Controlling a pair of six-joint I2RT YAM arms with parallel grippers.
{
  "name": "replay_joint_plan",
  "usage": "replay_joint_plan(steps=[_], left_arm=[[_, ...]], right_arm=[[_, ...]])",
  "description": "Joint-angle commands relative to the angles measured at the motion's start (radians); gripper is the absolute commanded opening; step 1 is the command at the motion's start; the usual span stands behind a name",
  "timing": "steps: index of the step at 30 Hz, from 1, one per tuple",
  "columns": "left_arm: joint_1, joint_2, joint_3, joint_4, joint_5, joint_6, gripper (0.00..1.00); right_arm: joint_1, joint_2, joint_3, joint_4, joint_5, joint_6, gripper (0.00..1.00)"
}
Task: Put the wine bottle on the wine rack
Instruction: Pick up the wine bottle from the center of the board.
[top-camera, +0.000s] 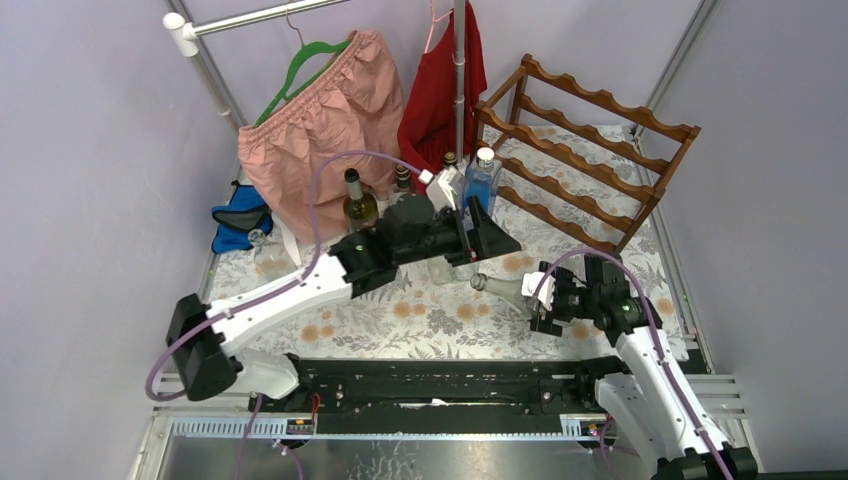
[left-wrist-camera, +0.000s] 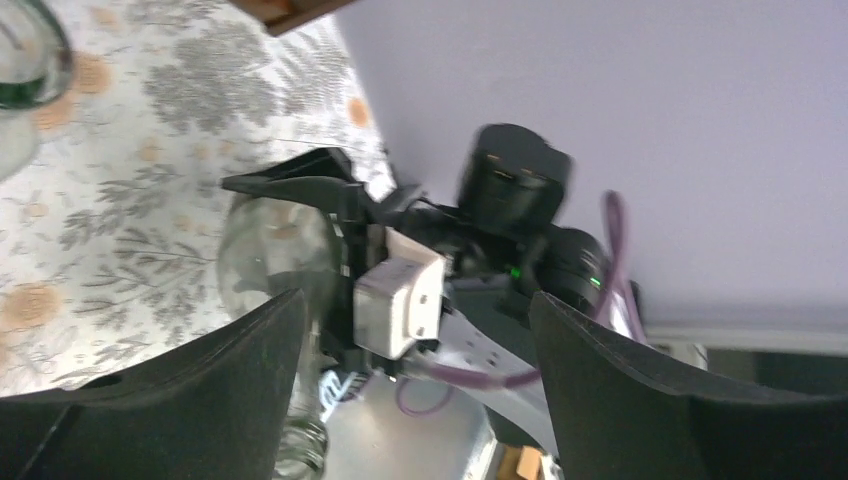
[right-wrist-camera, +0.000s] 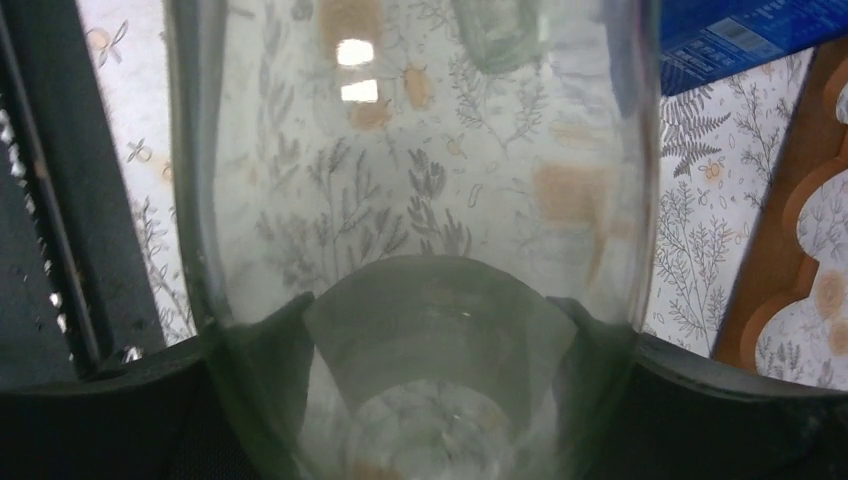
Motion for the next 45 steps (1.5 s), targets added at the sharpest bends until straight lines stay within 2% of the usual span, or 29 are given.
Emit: replay_joint_plan(steps=[1, 3, 6, 9, 13, 16, 21, 24, 29, 34, 45], left_arm=[[0.056, -0.099, -0.072, 0.105, 0.26, 0.007, 0.9], [0.082, -0.127, -0.107, 0.091, 0.371, 0.02, 0.91], [0.088, -0.146, -0.101, -0.085, 0.468, 0.112, 0.91], [0.088, -0.146, -0.109, -0.229, 0.534, 0.153, 0.91], [0.063, -0.171, -0.16, -0.246, 0.543, 0.122, 0.91], [0.034, -0.222, -0.205, -0.23, 0.473, 0.09, 0.91], [-0.022, -0.386, -0.317, -0.084, 0.209, 0.055, 0.9], [-0.045, -0.435, -0.368, -0.035, 0.114, 0.044, 0.9], [-0.07, -0.428, -0.345, -0.003, 0.02, 0.076, 0.9], [-0.092, -0.378, -0.326, 0.061, -0.069, 0.02, 0.9], [-0.249, -0.304, -0.306, 0.148, -0.313, -0.067, 0.9]], right_arm=[[0.005, -0.063, 0.128, -0.094, -0.098, -0.203, 0.0], [0.005, -0.073, 0.15, -0.15, -0.108, -0.274, 0.0], [0.005, -0.074, 0.204, -0.271, -0.106, -0.428, 0.0], [0.005, -0.064, 0.257, -0.408, -0.111, -0.612, 0.0], [0.005, -0.026, 0.299, -0.531, -0.099, -0.811, 0.0], [0.005, 0.023, 0.326, -0.574, -0.074, -0.9, 0.0], [0.012, 0.122, 0.395, -0.624, -0.054, -0.999, 0.0], [0.03, 0.165, 0.43, -0.621, -0.014, -1.014, 0.0], [0.074, 0.223, 0.489, -0.606, 0.061, -0.996, 0.0], [0.103, 0.281, 0.565, -0.61, 0.138, -0.958, 0.0], [0.142, 0.322, 0.624, -0.624, 0.242, -0.915, 0.0]])
